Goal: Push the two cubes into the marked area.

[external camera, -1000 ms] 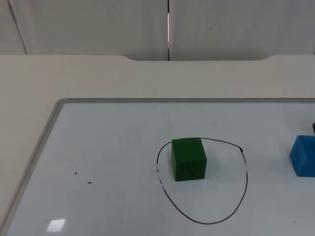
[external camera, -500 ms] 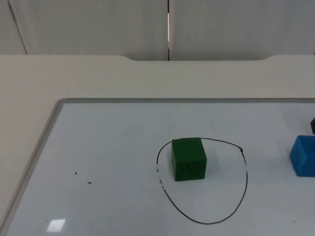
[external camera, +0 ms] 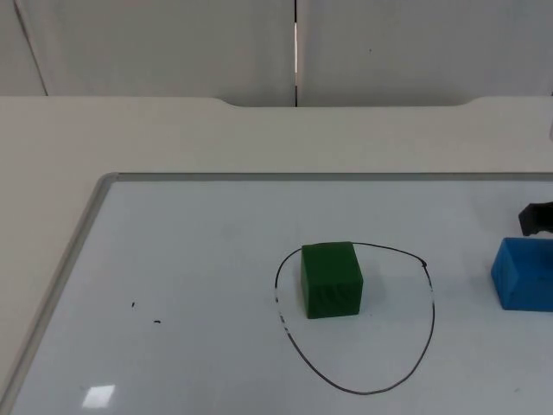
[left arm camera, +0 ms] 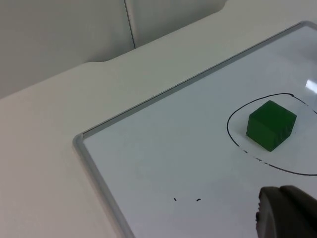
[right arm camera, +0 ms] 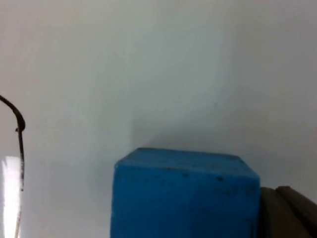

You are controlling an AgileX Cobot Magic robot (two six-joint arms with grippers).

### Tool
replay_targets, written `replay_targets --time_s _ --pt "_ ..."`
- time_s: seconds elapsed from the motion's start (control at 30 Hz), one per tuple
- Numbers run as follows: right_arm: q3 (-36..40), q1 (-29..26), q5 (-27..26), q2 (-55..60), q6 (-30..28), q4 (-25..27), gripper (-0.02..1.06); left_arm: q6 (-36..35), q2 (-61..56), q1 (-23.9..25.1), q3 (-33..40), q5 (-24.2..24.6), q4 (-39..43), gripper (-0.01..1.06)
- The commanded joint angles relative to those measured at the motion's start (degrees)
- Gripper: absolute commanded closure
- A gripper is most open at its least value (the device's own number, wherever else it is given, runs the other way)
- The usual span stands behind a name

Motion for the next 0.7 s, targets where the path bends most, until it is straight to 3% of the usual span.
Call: replay_targets --time_s 0.0,0.67 --pt "0.1 0.3 0.4 -0.2 0.1 0.4 1.05 -0.5 -0.2 0.2 0.2 0.4 -0.1 1.05" --pt "0.1 5.0 0.4 -0.2 3.2 1.8 1.05 -0.5 -0.2 0.2 0.2 1.0 -0.1 1.05"
